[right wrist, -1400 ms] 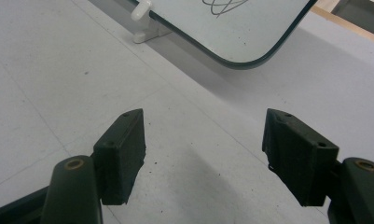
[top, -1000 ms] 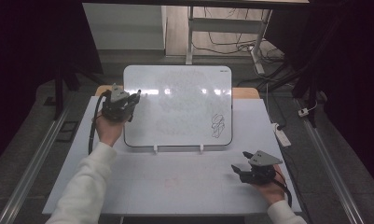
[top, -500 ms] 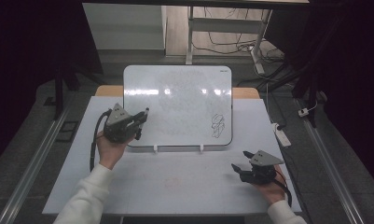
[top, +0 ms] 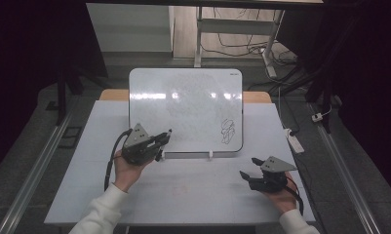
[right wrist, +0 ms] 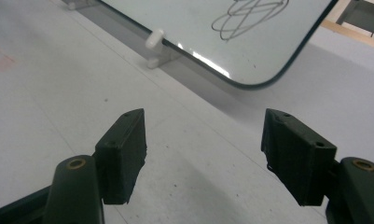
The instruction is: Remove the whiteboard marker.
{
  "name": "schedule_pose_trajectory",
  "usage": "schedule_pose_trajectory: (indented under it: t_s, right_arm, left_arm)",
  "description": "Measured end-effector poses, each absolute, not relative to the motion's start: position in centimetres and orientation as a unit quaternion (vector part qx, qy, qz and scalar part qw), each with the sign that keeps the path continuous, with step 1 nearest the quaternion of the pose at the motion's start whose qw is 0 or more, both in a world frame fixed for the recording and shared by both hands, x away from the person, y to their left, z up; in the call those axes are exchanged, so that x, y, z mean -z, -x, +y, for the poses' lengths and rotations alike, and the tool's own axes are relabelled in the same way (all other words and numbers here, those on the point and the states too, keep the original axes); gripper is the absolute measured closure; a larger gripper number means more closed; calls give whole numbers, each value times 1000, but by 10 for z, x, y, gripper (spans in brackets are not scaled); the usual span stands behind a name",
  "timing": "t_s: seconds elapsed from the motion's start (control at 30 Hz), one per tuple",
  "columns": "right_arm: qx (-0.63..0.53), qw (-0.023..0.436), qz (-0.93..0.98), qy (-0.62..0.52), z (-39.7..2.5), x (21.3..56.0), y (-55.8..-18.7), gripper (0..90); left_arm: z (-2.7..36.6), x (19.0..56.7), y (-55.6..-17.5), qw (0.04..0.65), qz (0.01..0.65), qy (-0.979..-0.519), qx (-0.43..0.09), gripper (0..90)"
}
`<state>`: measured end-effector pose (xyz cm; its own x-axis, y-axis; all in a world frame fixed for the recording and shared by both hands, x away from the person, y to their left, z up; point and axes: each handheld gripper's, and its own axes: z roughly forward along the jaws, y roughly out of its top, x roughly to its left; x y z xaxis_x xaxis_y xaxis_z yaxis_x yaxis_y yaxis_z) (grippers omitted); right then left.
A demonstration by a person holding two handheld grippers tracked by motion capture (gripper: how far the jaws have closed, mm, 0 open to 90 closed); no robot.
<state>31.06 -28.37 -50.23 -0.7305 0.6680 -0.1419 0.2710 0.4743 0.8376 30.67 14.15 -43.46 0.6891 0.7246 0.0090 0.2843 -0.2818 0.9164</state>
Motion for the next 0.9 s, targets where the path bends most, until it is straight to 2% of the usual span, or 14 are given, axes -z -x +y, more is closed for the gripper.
schedule_pose_trajectory:
  t_s: [0.43, 0.67, 0.9]
  right_arm:
    - [-457, 192, 822, -279, -252, 491, -305, 299]
    - [-481, 141, 819, -277, -231, 487, -304, 320]
    - [-491, 115, 820, -271, -208, 484, -302, 331]
  left_arm:
    - [92, 441, -295, 512, 283, -790, -184, 821]
    - [74, 445, -291, 517, 272, -793, -173, 821]
    - [63, 447, -292, 523, 269, -792, -165, 821]
